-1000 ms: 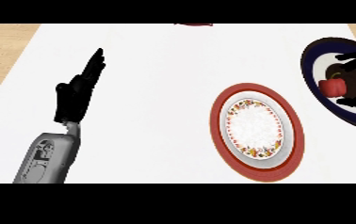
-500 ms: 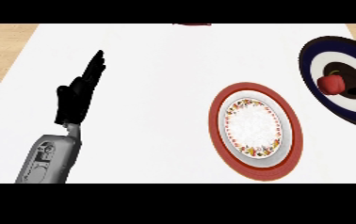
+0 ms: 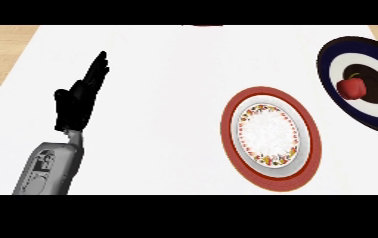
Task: Pick the bell pepper from the plate and place it in the plate
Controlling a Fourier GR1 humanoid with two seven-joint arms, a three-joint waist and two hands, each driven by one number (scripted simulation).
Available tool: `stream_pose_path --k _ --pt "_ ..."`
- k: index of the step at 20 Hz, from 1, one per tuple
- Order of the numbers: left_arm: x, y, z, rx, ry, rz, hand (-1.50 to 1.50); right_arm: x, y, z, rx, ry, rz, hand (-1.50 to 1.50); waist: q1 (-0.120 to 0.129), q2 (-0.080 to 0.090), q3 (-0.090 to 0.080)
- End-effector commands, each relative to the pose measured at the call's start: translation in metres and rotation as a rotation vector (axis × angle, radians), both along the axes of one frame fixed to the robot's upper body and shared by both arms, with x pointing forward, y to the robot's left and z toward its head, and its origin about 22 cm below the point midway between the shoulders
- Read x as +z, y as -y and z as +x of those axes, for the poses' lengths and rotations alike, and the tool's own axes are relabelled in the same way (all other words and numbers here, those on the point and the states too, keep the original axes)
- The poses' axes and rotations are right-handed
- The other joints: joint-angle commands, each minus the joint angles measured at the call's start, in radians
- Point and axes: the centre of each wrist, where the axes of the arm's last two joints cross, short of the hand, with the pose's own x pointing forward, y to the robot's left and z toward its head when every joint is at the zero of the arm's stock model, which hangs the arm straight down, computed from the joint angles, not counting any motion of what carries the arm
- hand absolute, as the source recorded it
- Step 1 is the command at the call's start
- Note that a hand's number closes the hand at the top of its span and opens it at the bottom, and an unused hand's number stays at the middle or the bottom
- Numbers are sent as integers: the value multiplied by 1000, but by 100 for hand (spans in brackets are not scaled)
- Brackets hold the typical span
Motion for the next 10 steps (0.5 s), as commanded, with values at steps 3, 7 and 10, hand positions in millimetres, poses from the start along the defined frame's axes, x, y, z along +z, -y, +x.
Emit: stream_pose_path --k 3,7,10 --pt "-6 9 -2 7 -8 5 0 6 32 -44 -45 7 38 -150 -12 5 5" --pt "2 2 -3 4 7 4 0 3 40 -60 -24 -7 32 -150 -7 2 7" --pt "-4 10 -2 1 6 -14 0 8 39 -56 -12 -4 4 -150 -1 10 9"
